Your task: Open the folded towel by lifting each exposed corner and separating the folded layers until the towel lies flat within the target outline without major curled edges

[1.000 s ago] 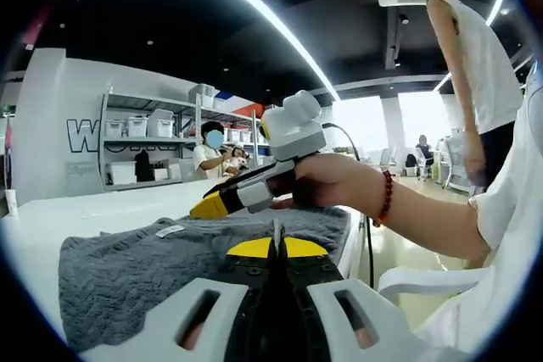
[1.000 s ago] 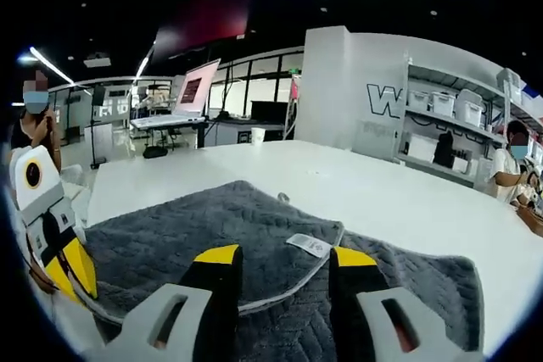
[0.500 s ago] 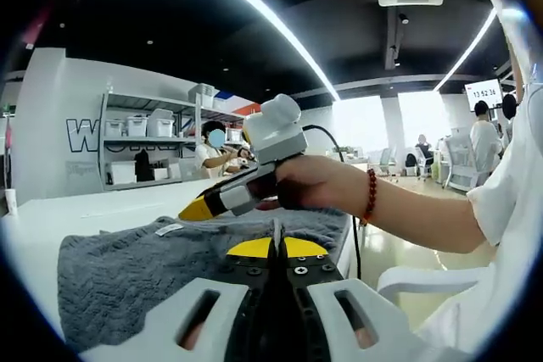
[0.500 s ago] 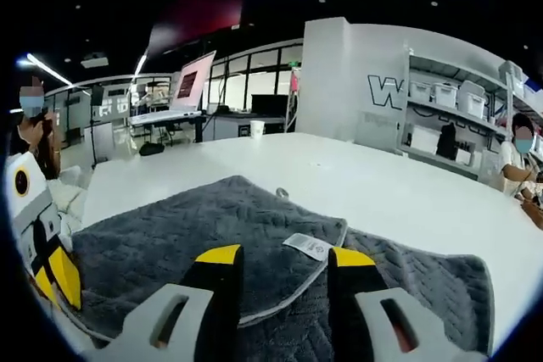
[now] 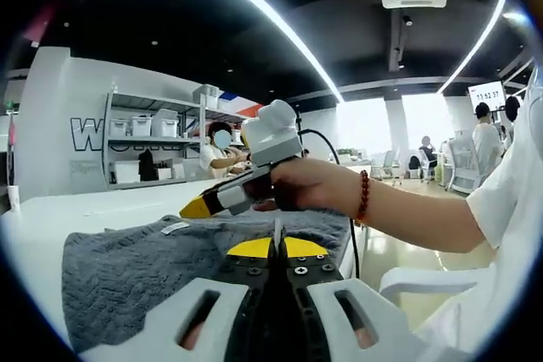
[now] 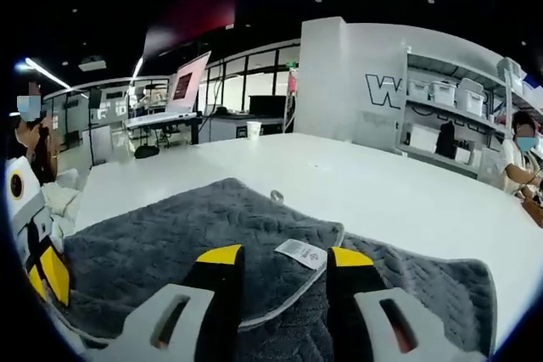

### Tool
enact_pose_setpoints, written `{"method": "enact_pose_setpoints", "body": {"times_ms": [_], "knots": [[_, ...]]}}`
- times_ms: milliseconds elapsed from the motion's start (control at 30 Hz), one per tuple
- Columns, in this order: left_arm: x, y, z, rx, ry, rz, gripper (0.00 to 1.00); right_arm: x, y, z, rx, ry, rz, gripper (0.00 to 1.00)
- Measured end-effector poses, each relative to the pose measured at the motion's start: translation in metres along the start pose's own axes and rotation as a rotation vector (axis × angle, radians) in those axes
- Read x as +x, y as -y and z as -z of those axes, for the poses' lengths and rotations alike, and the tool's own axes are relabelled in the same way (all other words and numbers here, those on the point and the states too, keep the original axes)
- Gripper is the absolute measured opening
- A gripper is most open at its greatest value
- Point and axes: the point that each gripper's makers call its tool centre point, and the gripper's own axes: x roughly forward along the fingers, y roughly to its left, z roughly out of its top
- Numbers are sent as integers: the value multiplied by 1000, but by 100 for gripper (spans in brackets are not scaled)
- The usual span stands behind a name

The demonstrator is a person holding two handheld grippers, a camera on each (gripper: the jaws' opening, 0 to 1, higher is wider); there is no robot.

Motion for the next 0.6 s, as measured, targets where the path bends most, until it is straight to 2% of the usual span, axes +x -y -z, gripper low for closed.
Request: {"method": "enact_pose_setpoints", "body": {"times_ms": [233, 267, 333, 367, 600], "knots": [[-3, -4, -1, -3, 5, -8, 2, 4, 4, 6, 15, -20, 2, 34], [-3, -5, -1, -3, 7, -10, 2, 3, 9, 6, 1, -20, 35, 32], [-4, -5, -2, -3, 9, -12, 2, 3, 10, 6, -11, -18, 39, 33], [-4, -6, -2, -5, 10, -12, 2, 2, 10, 6, 20, -17, 39, 34], [-5, -9, -2, -9, 17, -18, 2, 6, 9, 4, 23, -15, 32, 34]]}}
